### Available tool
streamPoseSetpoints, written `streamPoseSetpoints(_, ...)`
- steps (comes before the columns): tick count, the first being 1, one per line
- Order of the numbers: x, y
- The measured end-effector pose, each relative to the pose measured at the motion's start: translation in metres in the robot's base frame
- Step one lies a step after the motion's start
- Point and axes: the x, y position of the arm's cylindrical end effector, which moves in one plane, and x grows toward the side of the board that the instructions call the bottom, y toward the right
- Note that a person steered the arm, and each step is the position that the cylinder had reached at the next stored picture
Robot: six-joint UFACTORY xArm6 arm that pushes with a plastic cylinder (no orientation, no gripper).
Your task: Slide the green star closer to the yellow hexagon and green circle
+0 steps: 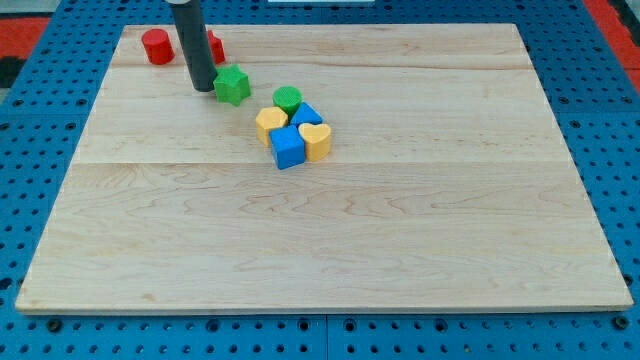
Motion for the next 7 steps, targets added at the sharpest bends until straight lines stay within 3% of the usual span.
streamPoseSetpoints(1,-0.017,-0.004)
streamPoseSetpoints(4,0.016,0.058)
streamPoseSetpoints(6,0.043,0.061)
streamPoseSetpoints(7,0.032,0.055)
